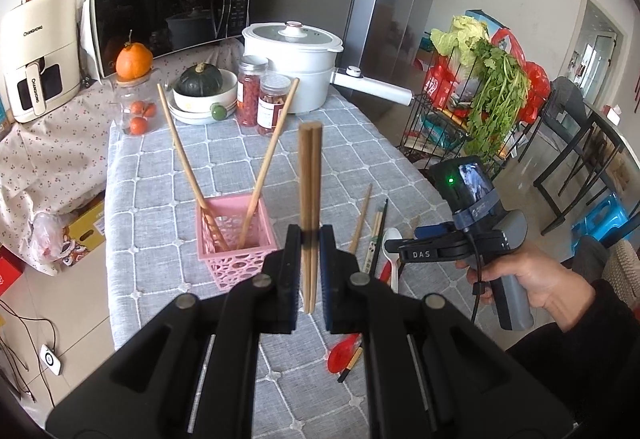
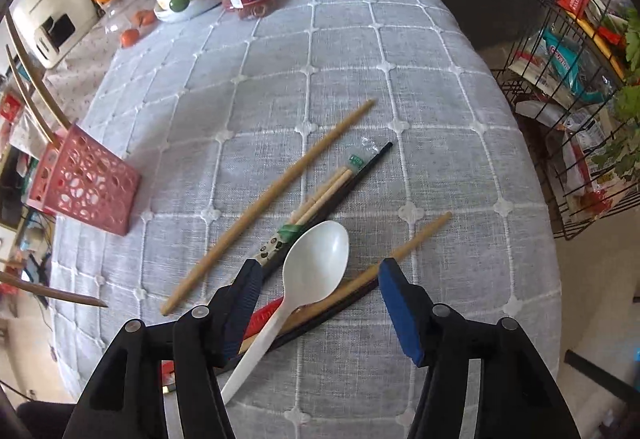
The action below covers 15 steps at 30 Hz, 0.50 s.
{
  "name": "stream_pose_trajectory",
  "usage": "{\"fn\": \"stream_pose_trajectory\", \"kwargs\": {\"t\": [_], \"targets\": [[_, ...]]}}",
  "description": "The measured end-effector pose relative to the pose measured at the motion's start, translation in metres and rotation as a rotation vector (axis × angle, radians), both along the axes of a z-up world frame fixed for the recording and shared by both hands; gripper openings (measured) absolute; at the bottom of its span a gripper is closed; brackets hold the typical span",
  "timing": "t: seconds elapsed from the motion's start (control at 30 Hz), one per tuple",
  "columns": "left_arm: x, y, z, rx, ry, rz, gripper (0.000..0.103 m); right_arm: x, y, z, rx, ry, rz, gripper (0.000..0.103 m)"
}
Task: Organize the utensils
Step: 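Grasp the white spoon with the right tool and lift it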
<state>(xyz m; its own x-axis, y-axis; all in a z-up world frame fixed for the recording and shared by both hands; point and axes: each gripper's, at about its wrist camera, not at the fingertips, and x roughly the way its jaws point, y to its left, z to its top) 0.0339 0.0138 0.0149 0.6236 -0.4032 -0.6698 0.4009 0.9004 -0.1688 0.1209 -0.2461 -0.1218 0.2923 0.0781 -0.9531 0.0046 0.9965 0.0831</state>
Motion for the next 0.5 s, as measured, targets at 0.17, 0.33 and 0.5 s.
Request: {"fn": "stream_pose_trajectory", "kwargs": {"t": [0.17,0.33,0.5], "targets": [[-0.001,0.002,-0.001,0.004,0.004,-0.005,0.010,0.003,0.014,-0.015,-0.058,0.030,0.030,0.055],[-0.002,0.004,-0.002,0.006,0.008,-0.001,0.010,0.005,0.022,-0.020,-0.066,0.032,0.031,0.039],[-0.005,0.009,0.003,-0.006,-0.011,0.006,0.010,-0.001,0.028,-0.009,-0.075,-0.028,0.048,0.037]]}}
